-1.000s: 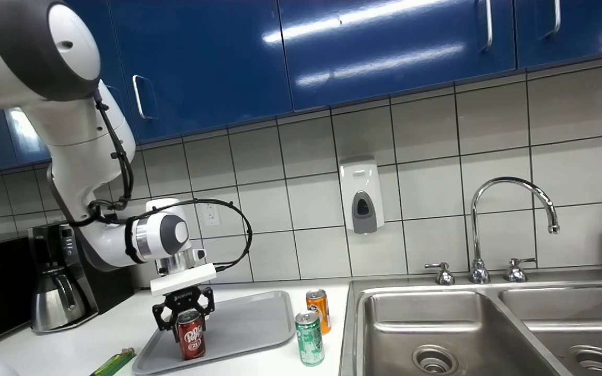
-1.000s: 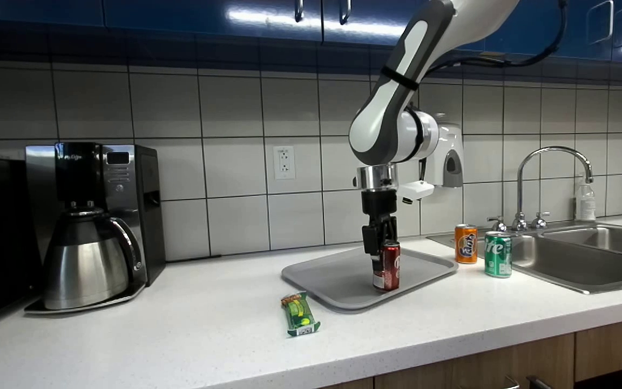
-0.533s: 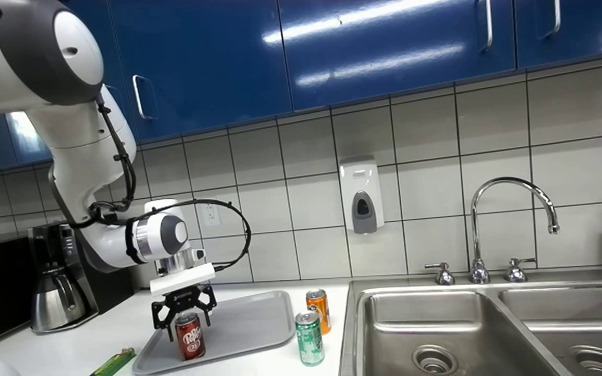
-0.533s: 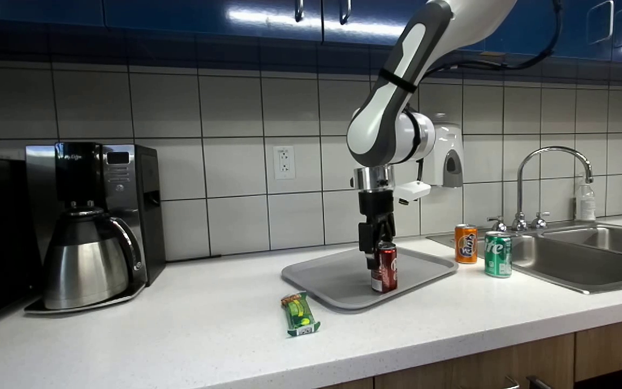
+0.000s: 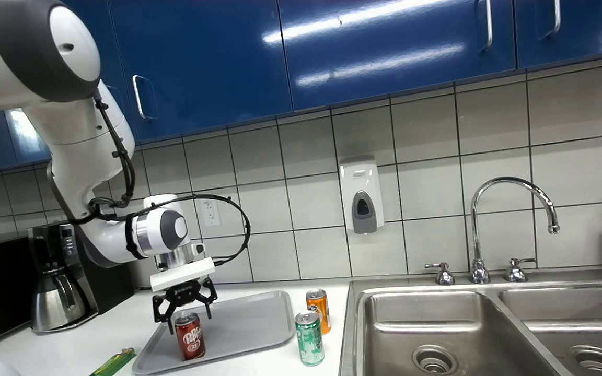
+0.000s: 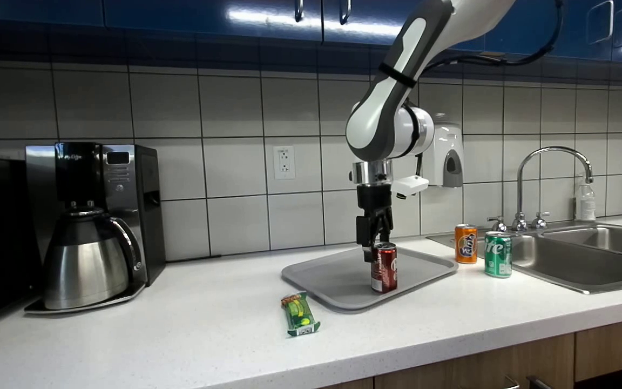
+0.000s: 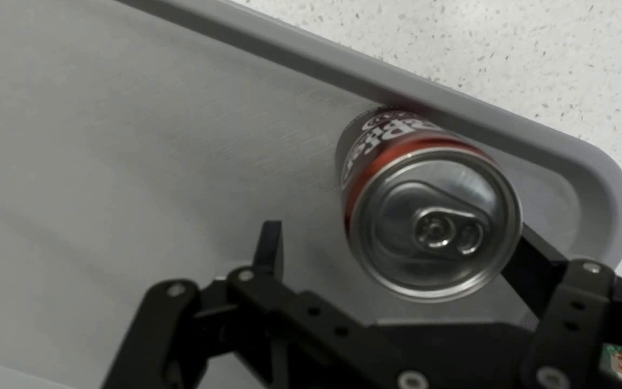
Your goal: Put the cans on the tray
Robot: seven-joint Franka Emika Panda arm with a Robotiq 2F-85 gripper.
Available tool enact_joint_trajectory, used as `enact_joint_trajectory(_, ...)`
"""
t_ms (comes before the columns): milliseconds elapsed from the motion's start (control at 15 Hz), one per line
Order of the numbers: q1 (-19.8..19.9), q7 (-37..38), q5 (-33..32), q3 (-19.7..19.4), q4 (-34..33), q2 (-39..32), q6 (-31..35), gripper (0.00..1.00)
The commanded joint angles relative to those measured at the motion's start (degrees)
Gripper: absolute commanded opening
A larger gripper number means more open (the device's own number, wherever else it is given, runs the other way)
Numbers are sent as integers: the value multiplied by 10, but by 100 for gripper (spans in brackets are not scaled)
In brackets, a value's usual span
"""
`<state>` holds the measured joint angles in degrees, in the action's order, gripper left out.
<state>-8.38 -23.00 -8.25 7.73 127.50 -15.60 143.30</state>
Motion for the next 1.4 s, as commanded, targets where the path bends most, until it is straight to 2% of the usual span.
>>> enact_joint_trajectory(0, 12, -4, 11, 13, 11, 36, -10, 100)
enact_joint_trajectory(733, 26, -47, 94, 13, 32, 114, -16, 100)
enact_joint_trajectory(1133, 53, -91, 136, -16, 50, 154, -21, 100)
enact_joint_trajectory(1333, 65, -104, 135, -39, 57, 171, -22, 100)
